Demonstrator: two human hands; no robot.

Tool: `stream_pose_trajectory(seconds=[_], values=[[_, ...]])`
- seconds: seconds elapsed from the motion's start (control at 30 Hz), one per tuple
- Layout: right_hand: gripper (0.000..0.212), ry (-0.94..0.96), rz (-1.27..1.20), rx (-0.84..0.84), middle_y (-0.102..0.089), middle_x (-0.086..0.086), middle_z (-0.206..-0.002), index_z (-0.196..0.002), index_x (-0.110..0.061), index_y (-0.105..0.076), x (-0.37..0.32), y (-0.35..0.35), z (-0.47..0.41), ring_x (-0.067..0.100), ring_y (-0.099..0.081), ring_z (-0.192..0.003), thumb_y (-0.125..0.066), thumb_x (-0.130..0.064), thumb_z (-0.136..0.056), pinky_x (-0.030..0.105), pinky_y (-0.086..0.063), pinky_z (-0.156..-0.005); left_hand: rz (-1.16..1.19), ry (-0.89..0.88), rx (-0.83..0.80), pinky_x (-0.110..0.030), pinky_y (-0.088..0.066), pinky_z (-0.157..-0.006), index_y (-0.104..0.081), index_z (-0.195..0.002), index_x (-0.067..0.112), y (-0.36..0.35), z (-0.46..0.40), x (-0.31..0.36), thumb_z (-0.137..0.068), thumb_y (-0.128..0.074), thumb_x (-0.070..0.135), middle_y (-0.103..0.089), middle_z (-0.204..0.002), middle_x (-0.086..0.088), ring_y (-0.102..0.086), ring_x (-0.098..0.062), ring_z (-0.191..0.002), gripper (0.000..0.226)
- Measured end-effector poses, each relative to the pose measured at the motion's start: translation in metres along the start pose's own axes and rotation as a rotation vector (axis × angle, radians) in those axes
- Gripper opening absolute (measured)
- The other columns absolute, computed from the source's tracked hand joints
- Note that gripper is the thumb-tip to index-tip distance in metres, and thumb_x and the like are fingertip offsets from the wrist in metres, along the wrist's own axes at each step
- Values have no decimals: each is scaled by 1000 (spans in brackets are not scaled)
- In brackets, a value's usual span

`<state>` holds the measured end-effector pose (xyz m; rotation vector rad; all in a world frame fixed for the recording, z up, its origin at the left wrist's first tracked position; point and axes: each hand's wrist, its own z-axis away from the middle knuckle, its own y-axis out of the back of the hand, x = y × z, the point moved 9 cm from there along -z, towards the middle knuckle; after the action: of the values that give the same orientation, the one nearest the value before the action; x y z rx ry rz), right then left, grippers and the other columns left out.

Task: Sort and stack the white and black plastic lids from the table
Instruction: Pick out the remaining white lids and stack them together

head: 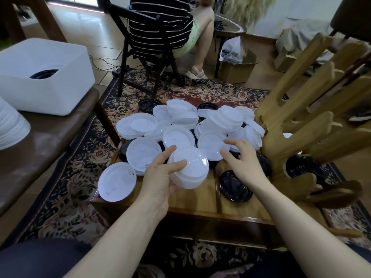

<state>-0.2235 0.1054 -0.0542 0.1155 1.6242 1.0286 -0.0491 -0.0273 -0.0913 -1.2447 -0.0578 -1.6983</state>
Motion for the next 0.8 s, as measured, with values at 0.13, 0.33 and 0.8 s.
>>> stream_pose_trajectory(seconds=[0.13,0.33,0.8], values=[[48,-166,-108,-142,-42,-2,-151,-142,-20,-49,17,-17,-3,16,-34,-141,-60,-23,-96,27,-29,-107,-3,10,-2,-39,-58,-80,-66,-126,28,0,-2,0,-82,-71,6,-66,-129,-3,-64,-28,-116,49],[52,-151,-60,-98,-41,-1,-152,-146,-15,-44,13,-6,0,12,-52,-121,-53,-6,-96,10,-36,-93,-16,18,3,-41,-58,-85,-67,-124,30,4,-5,0,-82,-71,8,-63,-133,-2,-62,-29,-119,48],[44,-96,-223,40,-55,-4,-132,-133,-21,-55,-8,19,21,14,-53,-119,-68,-22,-91,28,-44,-95,-45,20,37,-51,-52,-100,-65,-126,27,4,-4,-3,-85,-68,5,-63,-131,-4,-61,-29,-118,47]])
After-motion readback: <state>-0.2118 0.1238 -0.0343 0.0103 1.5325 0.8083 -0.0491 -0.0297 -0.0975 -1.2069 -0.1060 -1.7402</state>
